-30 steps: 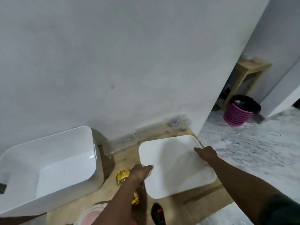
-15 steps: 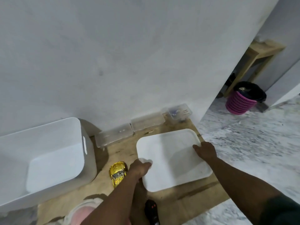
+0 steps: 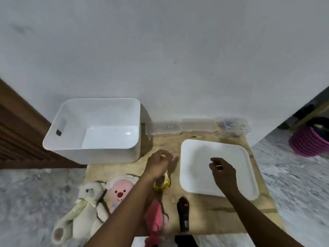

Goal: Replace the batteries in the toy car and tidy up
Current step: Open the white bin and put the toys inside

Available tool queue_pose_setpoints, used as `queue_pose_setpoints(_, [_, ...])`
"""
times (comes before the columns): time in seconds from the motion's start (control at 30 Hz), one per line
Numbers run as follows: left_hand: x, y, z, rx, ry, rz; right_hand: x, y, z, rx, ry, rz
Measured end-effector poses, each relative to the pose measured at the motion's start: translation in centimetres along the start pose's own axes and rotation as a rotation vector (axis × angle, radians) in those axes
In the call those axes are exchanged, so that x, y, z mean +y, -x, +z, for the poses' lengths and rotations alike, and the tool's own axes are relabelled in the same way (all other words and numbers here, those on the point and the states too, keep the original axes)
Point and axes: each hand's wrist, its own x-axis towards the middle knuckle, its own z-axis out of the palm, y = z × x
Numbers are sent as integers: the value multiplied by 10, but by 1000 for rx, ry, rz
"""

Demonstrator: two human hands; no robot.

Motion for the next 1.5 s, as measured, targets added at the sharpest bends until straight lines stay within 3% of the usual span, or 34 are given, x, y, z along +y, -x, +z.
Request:
queue_pose_setpoints(0.23, [-73,70,-94,279,65,36,-65,85,89,-454,9,-235])
queue_pose_setpoints(0.37, [-122,91,-136,503,-180,4,-90,117,142,-605,126,-428])
queue_pose_setpoints(0.43, [-140,93,-150,570,-388,-59,-100,128,161,-653,133,-412])
queue_pose_setpoints(0.53, [-160,93,-166,435,-540,-251,-110,138,187,-682,228,-406])
queue_pose_setpoints(0.63, [-175,88,-169,305,-599,-350,-106,140,211,-712,370,-285])
queue_pose_setpoints(0.8, [-193,76,-167,320,-704,-358,-99,140,236,-658,365,-269])
queue_pose_setpoints(0.93, [-201,77,-167,366,-612,-281,-94,140,242,-624,315,-337])
queue_pose_setpoints(1.13, [-190,97,-164,623,-224,-64,-110,157,225,-458,89,-595])
queue_pose_setpoints(1.37, [-95,112,-206,957,148,397,-208,163,187,-207,-276,-790])
queue_pose_setpoints(1.5, [-28,94,-240,1015,211,593,-267,128,174,-146,-487,-774])
